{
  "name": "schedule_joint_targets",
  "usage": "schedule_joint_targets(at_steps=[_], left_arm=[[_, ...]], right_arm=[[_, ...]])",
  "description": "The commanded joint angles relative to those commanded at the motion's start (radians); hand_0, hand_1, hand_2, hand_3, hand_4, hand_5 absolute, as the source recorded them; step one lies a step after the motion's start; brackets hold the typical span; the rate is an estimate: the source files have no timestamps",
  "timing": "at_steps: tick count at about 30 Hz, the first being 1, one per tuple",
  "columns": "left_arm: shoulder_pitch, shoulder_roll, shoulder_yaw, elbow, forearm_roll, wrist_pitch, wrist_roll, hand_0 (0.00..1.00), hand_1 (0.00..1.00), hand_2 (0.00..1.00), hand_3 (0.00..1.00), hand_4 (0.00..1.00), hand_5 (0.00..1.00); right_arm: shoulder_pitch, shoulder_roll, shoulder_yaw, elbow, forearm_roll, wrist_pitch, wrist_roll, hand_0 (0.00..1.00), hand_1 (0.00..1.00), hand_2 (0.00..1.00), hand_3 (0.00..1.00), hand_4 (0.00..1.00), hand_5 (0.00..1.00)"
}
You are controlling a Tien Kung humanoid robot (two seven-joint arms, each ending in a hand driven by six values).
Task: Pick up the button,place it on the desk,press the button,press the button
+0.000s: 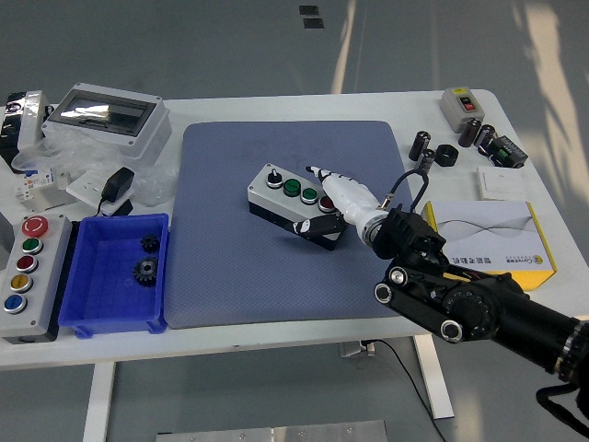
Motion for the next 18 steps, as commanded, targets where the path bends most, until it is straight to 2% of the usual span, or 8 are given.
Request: schedule_joint_targets(at_steps=[6,11,12,17,18], left_arm=[[-0.008,0.002,-0.005,0.000,0.012,-0.002,-0.001,0.641,0.604,0.552,0.601,0.620,0.207],[-0.008,0.000,-0.006,0.000,0.016,-0.003,0.000,0.641,0.604,0.552,0.601,0.620,0.207],[-0.008,-0.001,-0.006,0.000,0.017,-0.003,0.001,0.641,0.604,0.551,0.601,0.620,0.207],[-0.004,-0.005,-0.005,0.000,0.016,-0.002,0.003,0.641,0.604,0.551,0.601,0.620,0.207],[-0.003,-0.006,-0.005,0.000,0.015,-0.001,0.003,0.641,0.605,0.551,0.599,0.618,0.207]], right_arm=[[0.011,0.007,-0.021,-0.032,-0.018,-0.003,-0.027,0.998,0.998,0.998,0.998,0.998,0.487],[0.012,0.012,-0.043,-0.041,-0.020,-0.026,-0.035,0.998,0.998,0.998,0.998,0.998,0.487],[0.013,0.012,-0.047,-0.042,-0.018,-0.031,-0.035,0.869,0.965,0.998,0.998,0.998,0.479],[0.011,0.015,-0.066,-0.047,-0.010,-0.068,-0.028,0.869,0.965,0.998,0.998,0.998,0.479],[0.011,0.016,-0.071,-0.048,-0.008,-0.076,-0.026,0.613,0.803,0.879,0.998,0.998,0.480]])
